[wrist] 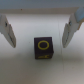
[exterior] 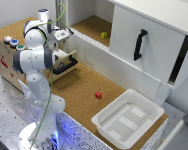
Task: Go towards the purple block and lift it
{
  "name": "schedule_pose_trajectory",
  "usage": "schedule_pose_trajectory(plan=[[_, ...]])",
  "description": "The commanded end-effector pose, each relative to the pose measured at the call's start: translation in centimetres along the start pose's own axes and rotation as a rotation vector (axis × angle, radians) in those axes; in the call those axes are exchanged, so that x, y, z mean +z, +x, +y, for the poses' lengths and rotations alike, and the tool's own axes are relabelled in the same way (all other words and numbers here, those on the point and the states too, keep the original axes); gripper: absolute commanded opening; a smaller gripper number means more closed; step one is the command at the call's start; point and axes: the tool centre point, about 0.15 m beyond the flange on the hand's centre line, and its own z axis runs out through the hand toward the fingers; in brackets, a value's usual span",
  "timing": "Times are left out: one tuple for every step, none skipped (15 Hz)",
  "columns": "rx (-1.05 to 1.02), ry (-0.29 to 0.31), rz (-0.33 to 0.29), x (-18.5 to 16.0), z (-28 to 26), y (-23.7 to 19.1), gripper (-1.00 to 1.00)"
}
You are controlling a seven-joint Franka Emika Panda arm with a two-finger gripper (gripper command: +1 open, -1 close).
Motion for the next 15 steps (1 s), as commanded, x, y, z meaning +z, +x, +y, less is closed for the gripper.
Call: schedule_pose_trajectory(plan=[[-0.069, -0.047, 0.212, 1.8, -1.9, -1.7, 1.00], [-0.061, -0.046, 0.220, 2.0, -1.7, -1.6, 1.00], [-0.063, -0.046, 0.224, 2.3, -1.4, -1.5, 1.00], [-0.067, -0.052, 0.219, 2.6, -1.2, -1.3, 1.00], [-0.073, -0.057, 0.209, 3.0, -1.0, -1.1, 1.00], [-0.067, -0.060, 0.198, 3.5, -0.7, -0.9, 1.00], [-0.064, -0.067, 0.201, 3.8, -0.4, -0.7, 1.00], [-0.055, -0.073, 0.208, 4.1, 0.0, -0.5, 1.00], [-0.037, -0.080, 0.219, 4.3, 0.5, -0.4, 1.00], [-0.025, -0.081, 0.230, 4.3, 0.9, -0.2, 1.00], [-0.021, -0.089, 0.240, 4.2, 1.3, 0.0, 1.00], [-0.021, -0.087, 0.245, 4.1, 1.6, 0.2, 1.00], [-0.028, -0.086, 0.247, 4.0, 1.8, 0.3, -1.00], [-0.043, -0.081, 0.245, 4.1, 1.9, 0.3, -1.00], [-0.052, -0.081, 0.239, 4.1, 2.1, 0.3, -1.00]])
